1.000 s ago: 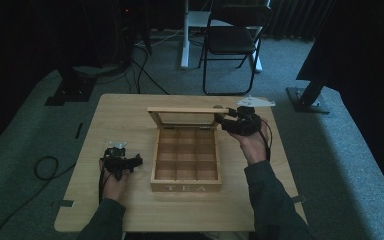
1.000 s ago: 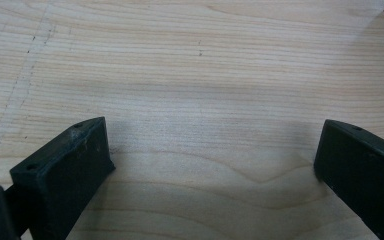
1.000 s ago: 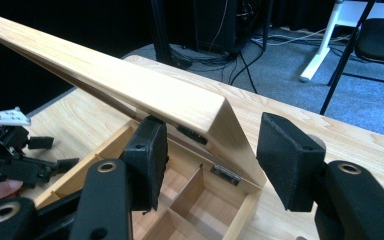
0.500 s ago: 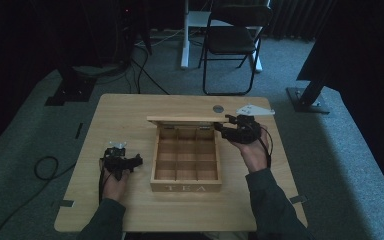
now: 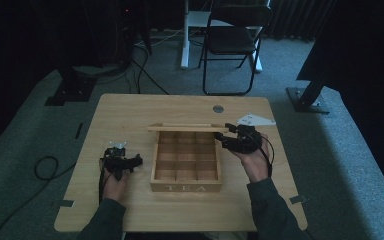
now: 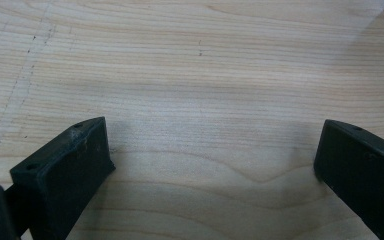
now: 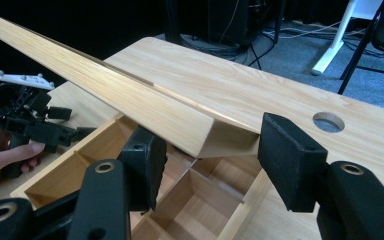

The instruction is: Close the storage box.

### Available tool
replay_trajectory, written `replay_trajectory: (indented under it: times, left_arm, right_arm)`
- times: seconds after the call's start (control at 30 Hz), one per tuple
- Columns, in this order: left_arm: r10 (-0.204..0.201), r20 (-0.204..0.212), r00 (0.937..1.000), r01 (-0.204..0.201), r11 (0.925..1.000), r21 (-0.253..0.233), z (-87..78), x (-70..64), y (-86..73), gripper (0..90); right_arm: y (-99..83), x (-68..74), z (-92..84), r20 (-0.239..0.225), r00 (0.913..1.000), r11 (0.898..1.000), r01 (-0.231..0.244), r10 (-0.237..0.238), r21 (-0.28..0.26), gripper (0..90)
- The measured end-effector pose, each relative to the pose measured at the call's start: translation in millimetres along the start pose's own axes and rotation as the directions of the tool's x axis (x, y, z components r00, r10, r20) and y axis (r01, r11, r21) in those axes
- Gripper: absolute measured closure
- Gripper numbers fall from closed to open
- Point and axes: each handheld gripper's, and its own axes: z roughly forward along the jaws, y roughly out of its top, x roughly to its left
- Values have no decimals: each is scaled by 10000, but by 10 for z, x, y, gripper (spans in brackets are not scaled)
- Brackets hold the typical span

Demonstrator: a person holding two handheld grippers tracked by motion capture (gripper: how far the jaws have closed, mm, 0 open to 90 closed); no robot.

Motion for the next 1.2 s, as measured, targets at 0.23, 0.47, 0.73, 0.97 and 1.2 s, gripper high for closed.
replay_trajectory:
  times: [0.23, 0.47, 0.73, 0.97, 1.2]
  left_arm:
    - [-24, -15, 10000, 24, 10000, -20, 1, -3, -1, 17]
    - [-53, -20, 10000, 53, 10000, -19, 0, -6, -2, 17]
    - [-21, -21, 10000, 21, 10000, 6, -1, -4, -2, 17]
    - [-41, -18, 10000, 41, 10000, 12, -2, -5, -2, 17]
    - [-43, -24, 10000, 43, 10000, -6, 0, -6, -3, 17]
  right_arm:
    - [-121, 46, -26, -9, 10000, 9999, 89, -89, 67, 438]
    - [-207, 138, -52, 394, 9975, 9982, 578, -584, 178, 438]
    - [-340, 185, -71, 315, 9981, 9985, 531, -535, 116, 434]
    - [-440, 191, -69, 180, 9992, 9993, 364, -366, 96, 423]
    - [-519, 219, -71, 248, 9990, 9993, 356, -359, 134, 424]
